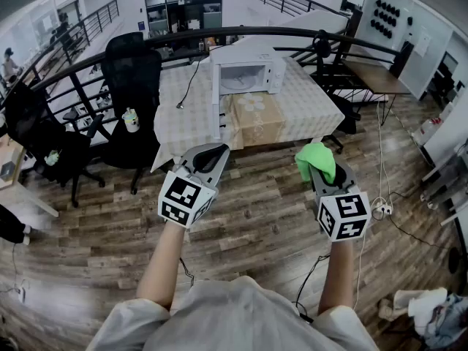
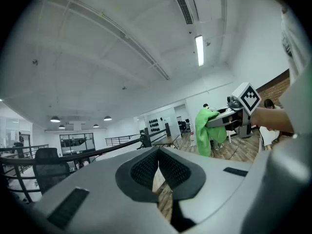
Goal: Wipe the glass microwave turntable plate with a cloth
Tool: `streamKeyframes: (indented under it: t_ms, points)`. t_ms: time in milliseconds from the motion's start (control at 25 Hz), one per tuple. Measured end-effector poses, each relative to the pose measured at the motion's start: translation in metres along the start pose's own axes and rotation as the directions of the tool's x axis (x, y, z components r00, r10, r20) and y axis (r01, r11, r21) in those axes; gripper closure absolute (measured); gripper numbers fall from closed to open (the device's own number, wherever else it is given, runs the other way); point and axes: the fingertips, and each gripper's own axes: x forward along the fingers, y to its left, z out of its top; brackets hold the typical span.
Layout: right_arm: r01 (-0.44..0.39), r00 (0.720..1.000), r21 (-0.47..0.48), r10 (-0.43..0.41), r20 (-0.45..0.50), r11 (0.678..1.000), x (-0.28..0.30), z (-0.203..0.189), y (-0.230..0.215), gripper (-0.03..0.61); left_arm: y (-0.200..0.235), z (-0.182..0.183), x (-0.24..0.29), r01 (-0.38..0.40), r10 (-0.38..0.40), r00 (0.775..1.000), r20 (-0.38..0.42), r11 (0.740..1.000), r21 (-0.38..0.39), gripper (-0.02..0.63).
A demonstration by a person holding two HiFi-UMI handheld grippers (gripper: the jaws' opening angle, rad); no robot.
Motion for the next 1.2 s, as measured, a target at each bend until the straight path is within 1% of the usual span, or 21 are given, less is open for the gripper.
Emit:
streamKeyframes:
  t_ms: [160,280,360,480,680,800,880,1000,1200]
  points:
    - [0.001,1.000,0.007,-0.001,0.027,1.000,-0.004,-0.002,-0.010,0.454,-0.006,0.000,0.006,-0.009,0.009,1.000,0.007,1.000,-0.005,0.595]
    - [-0.026,0.997,0.050,0.022,0.077,0.998,-0.010,-0.002,-0.018,0.453,-0.010,-0.004,0.009,-0.022,0.022,1.000,-0.003,1.000,-0.010,0.595]
    - [-0.039,0.995,0.061,0.033,0.091,0.997,-0.014,-0.006,-0.026,0.453,-0.014,-0.006,0.011,-0.039,0.039,0.999,-0.013,0.999,-0.019,0.595]
    - [-0.039,0.996,0.049,0.036,0.078,0.998,-0.017,-0.018,-0.045,0.451,-0.027,-0.011,0.020,-0.066,0.065,0.997,-0.035,0.997,-0.027,0.595]
    - [-0.065,0.997,0.036,0.063,0.050,0.997,-0.016,-0.037,-0.079,0.451,-0.049,-0.015,0.039,-0.101,0.098,0.993,-0.063,0.994,-0.039,0.595]
    - [-0.073,0.996,0.057,0.070,0.048,0.996,-0.010,-0.044,-0.095,0.451,-0.056,-0.018,0.051,-0.104,0.101,0.992,-0.081,0.994,-0.040,0.595]
    - [-0.073,0.996,0.074,0.069,0.055,0.995,-0.003,-0.048,-0.106,0.451,-0.054,-0.021,0.063,-0.105,0.102,0.991,-0.090,0.994,-0.035,0.595]
    - [-0.071,0.997,0.083,0.067,0.049,0.994,0.019,-0.056,-0.120,0.451,-0.042,-0.031,0.086,-0.114,0.109,0.989,-0.099,0.992,-0.047,0.595]
    - [-0.050,0.998,0.083,0.047,0.034,0.995,0.079,-0.064,-0.142,0.449,0.003,-0.051,0.143,-0.103,0.098,0.991,-0.088,0.994,-0.046,0.595]
